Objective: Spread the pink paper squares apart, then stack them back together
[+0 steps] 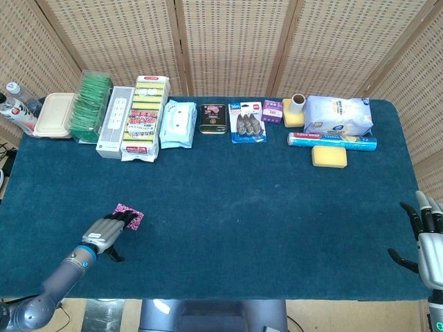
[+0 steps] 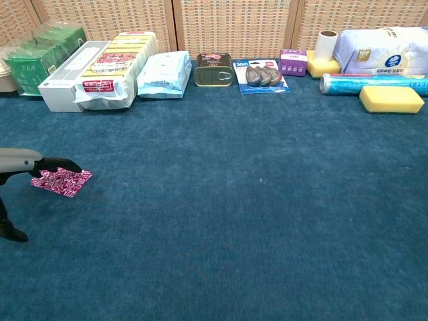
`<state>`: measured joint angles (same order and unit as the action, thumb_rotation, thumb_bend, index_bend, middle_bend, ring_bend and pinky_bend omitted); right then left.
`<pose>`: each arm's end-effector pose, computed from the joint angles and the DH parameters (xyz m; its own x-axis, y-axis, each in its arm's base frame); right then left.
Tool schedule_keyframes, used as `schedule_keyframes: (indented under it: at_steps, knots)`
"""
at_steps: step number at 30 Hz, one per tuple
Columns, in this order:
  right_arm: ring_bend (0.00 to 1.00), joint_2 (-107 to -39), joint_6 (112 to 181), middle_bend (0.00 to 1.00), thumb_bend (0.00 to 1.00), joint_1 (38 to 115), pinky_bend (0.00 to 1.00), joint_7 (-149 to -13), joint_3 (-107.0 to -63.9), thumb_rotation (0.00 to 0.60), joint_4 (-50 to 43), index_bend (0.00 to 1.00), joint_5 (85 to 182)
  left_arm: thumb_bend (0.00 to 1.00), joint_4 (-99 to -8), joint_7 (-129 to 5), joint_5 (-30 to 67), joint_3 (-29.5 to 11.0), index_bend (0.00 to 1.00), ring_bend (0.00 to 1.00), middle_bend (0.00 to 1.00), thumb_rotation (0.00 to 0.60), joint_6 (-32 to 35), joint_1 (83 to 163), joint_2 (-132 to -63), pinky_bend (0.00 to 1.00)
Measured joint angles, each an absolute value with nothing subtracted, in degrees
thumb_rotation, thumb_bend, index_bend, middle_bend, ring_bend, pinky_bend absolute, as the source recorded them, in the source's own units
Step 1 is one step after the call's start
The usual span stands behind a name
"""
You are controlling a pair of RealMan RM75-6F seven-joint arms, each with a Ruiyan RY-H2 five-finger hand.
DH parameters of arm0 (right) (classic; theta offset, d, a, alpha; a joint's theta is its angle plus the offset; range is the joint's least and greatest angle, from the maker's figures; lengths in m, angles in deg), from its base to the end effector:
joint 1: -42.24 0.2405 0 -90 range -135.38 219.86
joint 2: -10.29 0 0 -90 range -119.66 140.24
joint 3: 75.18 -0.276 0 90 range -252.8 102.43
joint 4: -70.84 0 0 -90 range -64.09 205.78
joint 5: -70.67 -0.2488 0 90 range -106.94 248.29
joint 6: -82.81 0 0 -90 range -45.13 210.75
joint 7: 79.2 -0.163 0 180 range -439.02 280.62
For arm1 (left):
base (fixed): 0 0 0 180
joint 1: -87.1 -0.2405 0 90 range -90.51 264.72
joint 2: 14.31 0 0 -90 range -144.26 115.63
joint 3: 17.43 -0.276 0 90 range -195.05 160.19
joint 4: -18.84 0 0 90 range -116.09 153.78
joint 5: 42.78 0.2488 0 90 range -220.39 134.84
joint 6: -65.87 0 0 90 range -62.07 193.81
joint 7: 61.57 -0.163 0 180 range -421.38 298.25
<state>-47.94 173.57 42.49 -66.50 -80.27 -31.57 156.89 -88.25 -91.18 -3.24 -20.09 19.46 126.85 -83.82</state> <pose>-0.3176 -0.1850 0.1698 0.5287 0.0895 0.8441 -0.8488 0.0637 0.5249 -0.2490 0.2823 -0.0209 0.4094 0.6841 0.6036 0.8912 -0.1580 -0.4253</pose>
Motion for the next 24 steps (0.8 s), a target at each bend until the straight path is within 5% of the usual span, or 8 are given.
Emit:
schedule_keyframes:
  at_steps: [24]
  knots:
    - [0.00, -47.04, 170.26, 0.02, 0.04, 43.57, 0.00, -62.15, -79.39, 0.600, -32.20, 0.19, 155.48, 0.06, -90.29, -97.21, -14.50, -20.59, 0.00, 0.03, 0.00, 0.600, 14.30, 136.92, -88.78, 0.09]
